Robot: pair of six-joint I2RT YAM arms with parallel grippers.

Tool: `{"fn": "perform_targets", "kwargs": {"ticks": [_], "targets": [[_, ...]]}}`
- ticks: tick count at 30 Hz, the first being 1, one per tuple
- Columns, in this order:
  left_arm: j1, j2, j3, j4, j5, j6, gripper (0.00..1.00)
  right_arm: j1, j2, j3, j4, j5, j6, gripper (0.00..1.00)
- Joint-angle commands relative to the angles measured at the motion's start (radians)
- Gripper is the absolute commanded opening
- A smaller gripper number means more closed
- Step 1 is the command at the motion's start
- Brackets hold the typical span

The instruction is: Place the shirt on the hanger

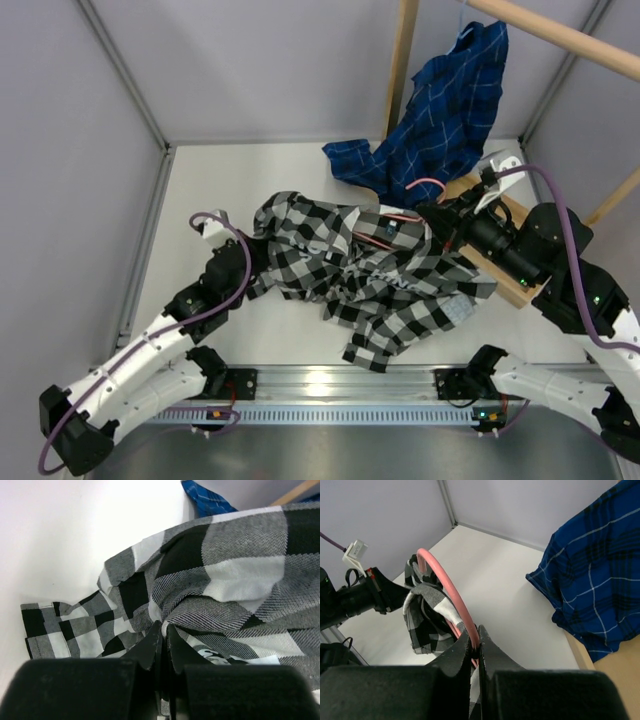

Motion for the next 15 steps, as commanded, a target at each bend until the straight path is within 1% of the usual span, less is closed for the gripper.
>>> {"fn": "perform_targets", "kwargs": {"ticks": [1, 2, 3, 4, 5, 6, 7, 9, 10, 11, 13, 14, 15], "targets": [[0.018, -0.021, 0.02, 0.042, 0.066, 0.078, 0.08, 0.008, -0.016, 0.027, 0.078, 0.033, 0.004, 0.0], [0.018, -0.03, 0.025, 0.067, 0.113, 0.111, 0.47, 0.008, -0.009, 0.035, 0.078, 0.024, 0.004, 0.0], [0.018, -0.041, 0.031, 0.091, 0.223, 0.144, 0.67, 0.01, 0.001, 0.047, 0.078, 0.018, 0.004, 0.0], [0.018, -0.065, 0.057, 0.117, 0.274, 0.216, 0.84, 0.01, 0.015, 0.055, 0.078, 0.003, 0.001, 0.0], [0.018, -0.078, 0.078, 0.118, 0.316, 0.246, 0.92, 0.01, 0.02, 0.061, 0.077, -0.004, -0.005, 0.0], [0.018, -0.09, 0.103, 0.118, 0.363, 0.316, 0.98, 0.01, 0.023, 0.07, 0.077, -0.008, -0.006, 0.0], [0.018, -0.107, 0.129, 0.119, 0.487, 0.353, 0.98, 0.008, 0.027, 0.072, 0.077, -0.01, -0.008, 0.0], [0.018, -0.113, 0.218, 0.114, 0.627, 0.452, 0.98, 0.01, 0.027, 0.072, 0.075, -0.028, -0.015, 0.0], [0.018, -0.1, 0.25, 0.114, 0.744, 0.476, 0.97, 0.01, 0.027, 0.07, 0.075, -0.031, -0.017, 0.0], [0.018, -0.084, 0.319, 0.099, 0.782, 0.496, 0.97, 0.008, 0.027, 0.067, 0.075, -0.033, -0.015, 0.0], [0.018, -0.02, 0.396, 0.063, 0.863, 0.577, 0.93, 0.01, 0.017, 0.064, 0.075, -0.036, -0.011, 0.0], [0.018, 0.009, 0.481, 0.011, 0.877, 0.608, 0.93, 0.008, 0.012, 0.06, 0.077, -0.037, -0.008, 0.0], [0.018, 0.072, 0.528, -0.019, 0.903, 0.672, 0.93, 0.008, 0.007, 0.06, 0.074, -0.062, -0.009, 0.0]]}}
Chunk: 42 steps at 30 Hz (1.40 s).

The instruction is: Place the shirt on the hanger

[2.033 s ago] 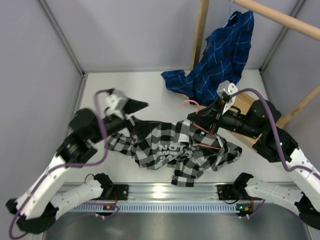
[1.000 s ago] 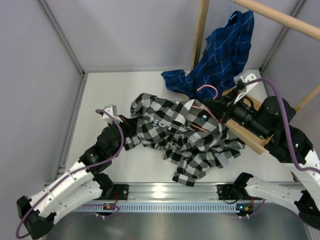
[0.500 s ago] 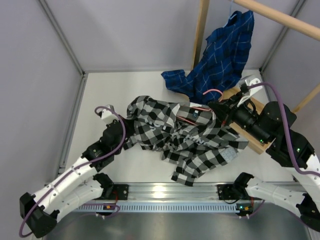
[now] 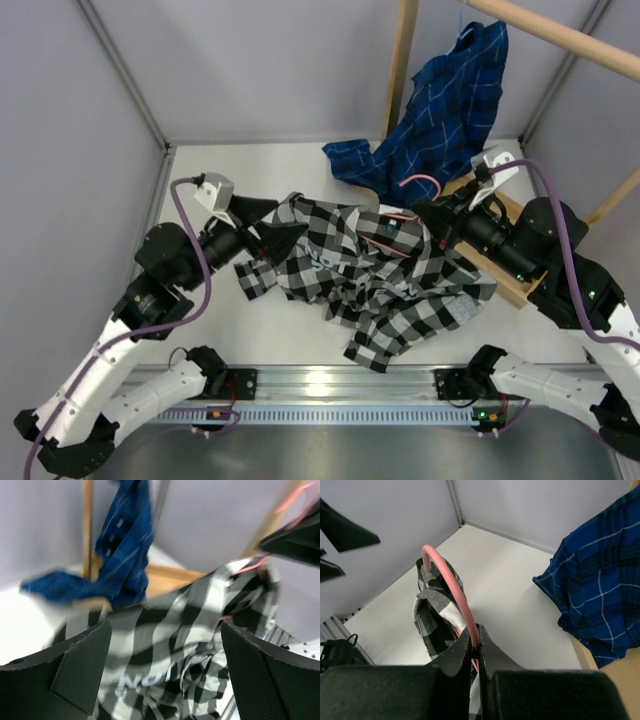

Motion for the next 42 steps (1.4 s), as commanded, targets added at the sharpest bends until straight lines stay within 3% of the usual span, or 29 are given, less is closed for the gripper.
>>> {"fn": "perform_targets", "kwargs": {"ticks": [1, 4, 6, 9, 11, 17, 20, 23, 27, 32, 34, 36, 37, 38, 42], "targets": [[0.003, 0.124, 0.173, -0.054, 0.283, 0.224, 0.93, 0.01, -0.027, 0.041, 0.057, -0.057, -0.016, 0.0], [0.002, 0.276, 0.352, -0.175, 0.455, 0.386, 0.93, 0.01, -0.027, 0.063, 0.011, -0.143, -0.042, 0.0], [0.003, 0.404, 0.493, -0.327, 0.651, 0.523, 0.93, 0.008, -0.036, 0.071, -0.013, -0.164, -0.053, 0.0], [0.003, 0.545, 0.641, -0.473, 0.854, 0.618, 0.9, 0.01, -0.049, 0.072, -0.036, -0.218, -0.076, 0.0], [0.002, 0.601, 0.673, -0.496, 0.957, 0.632, 0.88, 0.01, -0.052, 0.074, -0.047, -0.22, -0.083, 0.0], [0.003, 0.607, 0.651, -0.499, 1.089, 0.691, 0.88, 0.008, -0.053, 0.086, -0.076, -0.206, -0.1, 0.0], [0.002, 0.632, 0.66, -0.5, 1.088, 0.675, 0.84, 0.01, -0.052, 0.092, -0.079, -0.217, -0.105, 0.0], [0.002, 0.667, 0.675, -0.5, 1.039, 0.657, 0.7, 0.008, -0.047, 0.1, -0.079, -0.237, -0.099, 0.0], [-0.011, 0.693, 0.686, -0.5, 0.991, 0.652, 0.66, 0.008, -0.029, 0.109, -0.079, -0.252, -0.093, 0.0], [-0.075, 0.698, 0.681, -0.5, 0.855, 0.671, 0.44, 0.01, -0.007, 0.138, -0.075, -0.28, -0.062, 0.0], [-0.09, 0.699, 0.684, -0.503, 0.847, 0.684, 0.3, 0.008, 0.003, 0.144, -0.069, -0.292, -0.05, 0.0], [-0.097, 0.698, 0.689, -0.502, 0.844, 0.689, 0.22, 0.01, 0.014, 0.141, -0.056, -0.309, -0.039, 0.0], [-0.1, 0.696, 0.697, -0.502, 0.845, 0.691, 0.17, 0.008, 0.017, 0.137, -0.055, -0.309, -0.039, 0.0], [-0.101, 0.698, 0.7, -0.502, 0.842, 0.691, 0.04, 0.01, 0.022, 0.135, -0.053, -0.304, -0.037, 0.0], [-0.101, 0.684, 0.706, -0.503, 0.825, 0.701, 0.0, 0.008, 0.023, 0.115, -0.043, -0.274, -0.031, 0.0]]}}
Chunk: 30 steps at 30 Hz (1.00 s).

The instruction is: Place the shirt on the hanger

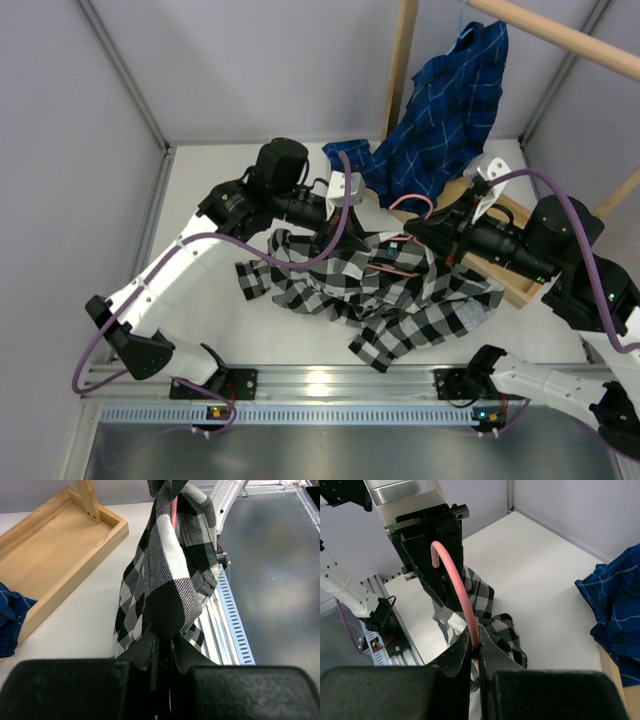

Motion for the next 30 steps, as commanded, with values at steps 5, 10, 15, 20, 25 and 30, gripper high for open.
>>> {"fn": "perform_targets", "kwargs": {"ticks": [5, 10, 15, 20, 25, 30], "targets": [[-0.007, -0.024, 0.055, 0.019, 0.022, 0.047, 0.0, 0.008, -0.008, -0.014, 0.114, 0.002, 0.049, 0.0], [-0.006, -0.014, 0.059, 0.02, 0.025, 0.035, 0.0, 0.01, -0.031, -0.036, 0.126, -0.02, 0.019, 0.39], [-0.001, -0.024, 0.054, 0.019, 0.04, 0.029, 0.0, 0.008, -0.129, -0.015, -0.022, 0.014, -0.088, 0.62], [0.002, -0.06, 0.037, 0.02, 0.083, 0.04, 0.0, 0.008, -0.254, -0.002, -0.263, 0.027, -0.232, 0.71], [0.002, -0.071, 0.032, 0.02, 0.192, 0.032, 0.0, 0.01, -0.333, -0.071, -0.368, -0.077, -0.3, 0.78], [0.002, -0.071, 0.045, 0.022, 0.278, 0.026, 0.0, 0.01, -0.255, -0.067, -0.391, -0.116, -0.328, 0.75]]}}
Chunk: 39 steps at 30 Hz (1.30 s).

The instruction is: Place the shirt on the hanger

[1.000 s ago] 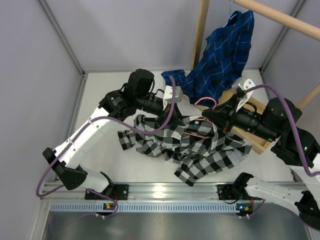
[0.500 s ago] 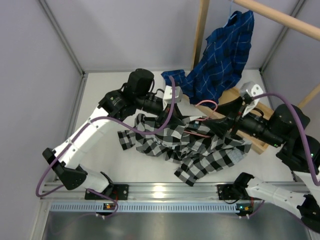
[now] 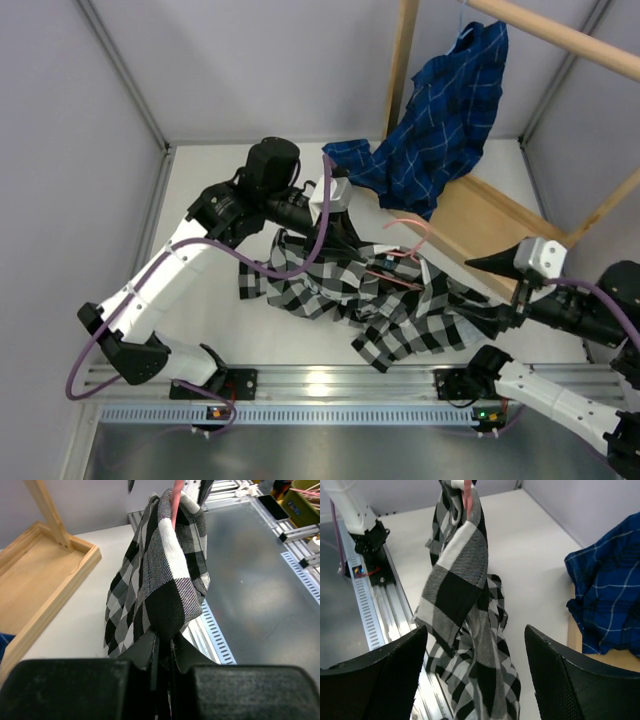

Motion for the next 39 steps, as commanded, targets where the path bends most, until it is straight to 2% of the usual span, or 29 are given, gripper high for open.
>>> {"fn": "perform_targets", "kwargs": {"ticks": [1, 5, 8, 9, 11, 12, 13, 20, 21, 22, 24, 25, 27, 30, 31, 34, 35, 37, 39], "targets": [[0.001, -0.037, 0.033, 0.031, 0.136, 0.006, 0.0, 0.011, 0.083, -0.009, -0.053, -0.07, -0.056, 0.74], [0.001, -0.038, 0.033, 0.031, 0.132, 0.001, 0.0, 0.01, 0.127, 0.004, -0.022, -0.19, -0.074, 0.68], [0.001, -0.033, 0.037, 0.031, 0.138, -0.004, 0.0, 0.01, 0.159, 0.011, -0.022, -0.242, -0.08, 0.48], [0.001, -0.032, 0.041, 0.031, 0.141, -0.005, 0.0, 0.01, 0.164, 0.011, -0.023, -0.239, -0.081, 0.38], [0.001, -0.03, 0.042, 0.031, 0.138, -0.007, 0.0, 0.01, 0.176, 0.008, -0.023, -0.241, -0.084, 0.27], [0.001, -0.03, 0.045, 0.031, 0.133, -0.007, 0.0, 0.01, 0.179, 0.008, -0.025, -0.239, -0.084, 0.07], [0.001, -0.03, 0.045, 0.031, 0.126, -0.005, 0.0, 0.011, 0.178, 0.008, -0.025, -0.226, -0.085, 0.0], [0.001, -0.043, 0.064, 0.051, -0.038, -0.04, 0.0, 0.01, 0.123, 0.019, -0.022, -0.155, -0.077, 0.0], [0.001, -0.052, 0.062, 0.061, -0.086, -0.063, 0.04, 0.01, 0.12, 0.02, -0.022, -0.153, -0.077, 0.0], [0.001, -0.058, 0.057, 0.078, -0.11, -0.079, 0.16, 0.01, 0.115, 0.024, -0.02, -0.153, -0.077, 0.0], [0.001, -0.073, 0.035, 0.153, -0.217, -0.146, 0.45, 0.011, 0.115, 0.033, -0.02, -0.152, -0.073, 0.0], [0.001, -0.092, 0.022, 0.185, -0.261, -0.174, 0.7, 0.01, 0.112, 0.034, -0.02, -0.149, -0.071, 0.0], [0.001, -0.115, -0.007, 0.259, -0.359, -0.235, 0.98, 0.01, 0.104, 0.042, -0.02, -0.149, -0.07, 0.0], [0.001, -0.162, -0.015, 0.276, -0.547, -0.28, 0.98, 0.011, 0.075, 0.057, -0.023, -0.14, -0.059, 0.0], [0.001, -0.196, -0.018, 0.278, -0.674, -0.293, 0.98, 0.01, 0.052, 0.062, -0.025, -0.133, -0.054, 0.0], [0.001, -0.269, -0.056, 0.278, -0.907, -0.356, 0.98, 0.011, -0.001, 0.092, -0.042, -0.091, -0.038, 0.0], [0.001, -0.335, -0.074, 0.278, -1.08, -0.387, 0.98, 0.011, -0.015, 0.115, -0.059, -0.075, -0.036, 0.0], [0.001, -0.407, -0.139, 0.276, -1.326, -0.462, 0.98, 0.011, -0.055, 0.157, -0.073, -0.016, -0.016, 0.0], [0.001, -0.516, -0.188, 0.278, -1.413, -0.505, 0.98, 0.01, -0.075, 0.189, -0.094, 0.018, -0.005, 0.0]]}}
